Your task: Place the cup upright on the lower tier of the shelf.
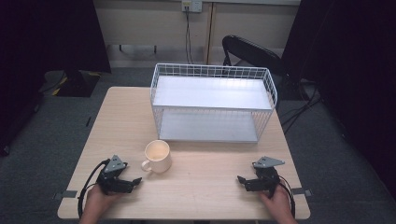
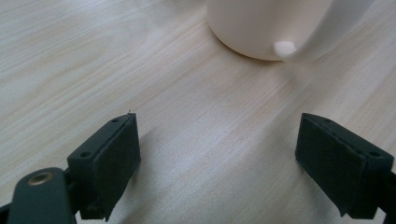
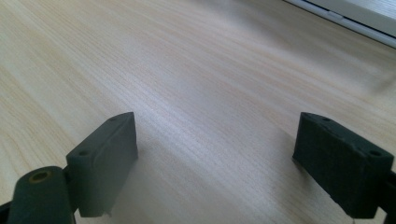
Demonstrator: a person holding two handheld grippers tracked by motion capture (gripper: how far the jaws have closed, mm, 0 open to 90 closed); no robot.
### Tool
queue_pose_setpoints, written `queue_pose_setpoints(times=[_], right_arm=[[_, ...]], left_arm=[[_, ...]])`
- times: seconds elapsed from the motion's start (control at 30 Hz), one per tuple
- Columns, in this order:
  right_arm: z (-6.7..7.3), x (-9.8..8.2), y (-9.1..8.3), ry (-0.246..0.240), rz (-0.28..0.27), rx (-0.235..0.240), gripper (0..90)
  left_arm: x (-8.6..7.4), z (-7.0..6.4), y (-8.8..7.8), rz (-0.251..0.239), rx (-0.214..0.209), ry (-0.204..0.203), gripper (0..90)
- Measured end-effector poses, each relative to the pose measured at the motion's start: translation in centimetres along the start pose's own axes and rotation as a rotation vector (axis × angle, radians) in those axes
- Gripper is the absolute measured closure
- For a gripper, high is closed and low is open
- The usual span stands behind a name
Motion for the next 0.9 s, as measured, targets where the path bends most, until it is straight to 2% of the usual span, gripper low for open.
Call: queue_pose_setpoints(times=[0.07, 0.17, 0.3, 0.43, 0.63, 0.73, 0.9], right_arm=[[0.0, 0.0, 0.0, 0.0, 0.0, 0.0, 12.7], [0.0, 0.0, 0.0, 0.0, 0.0, 0.0, 12.7], [0.0, 0.0, 0.0, 0.0, 0.0, 0.0, 12.7], [0.0, 0.0, 0.0, 0.0, 0.0, 0.0, 12.7], [0.0, 0.0, 0.0, 0.0, 0.0, 0.0, 12.7], [0.0, 0.0, 0.0, 0.0, 0.0, 0.0, 12.7], [0.0, 0.0, 0.0, 0.0, 0.0, 0.0, 12.7]], left_arm=[[0.1, 0.0, 0.0, 0.011, 0.0, 0.006, 13.5], [0.1, 0.3, 0.0, 0.037, 0.021, -0.003, 15.3], [0.2, 0.6, -0.3, 0.055, 0.028, -0.01, 15.9], [1.1, 0.8, -0.9, 0.028, 0.033, -0.002, 16.4], [3.2, 0.7, -2.1, -0.031, 0.017, -0.02, 16.4], [3.9, 0.5, -2.6, -0.036, 0.011, 0.001, 17.6], [4.9, -0.2, -3.2, -0.048, -0.02, 0.004, 19.0]])
Point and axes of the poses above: each handheld gripper's, and its own axes: y roughly forward along the jaws, x roughly out of its top, z roughly to its left, the point moved 9 cm from there along y, roughly forward along the jaws, and after that the axes turned 11 degrees about x, right-handed, at the moved point
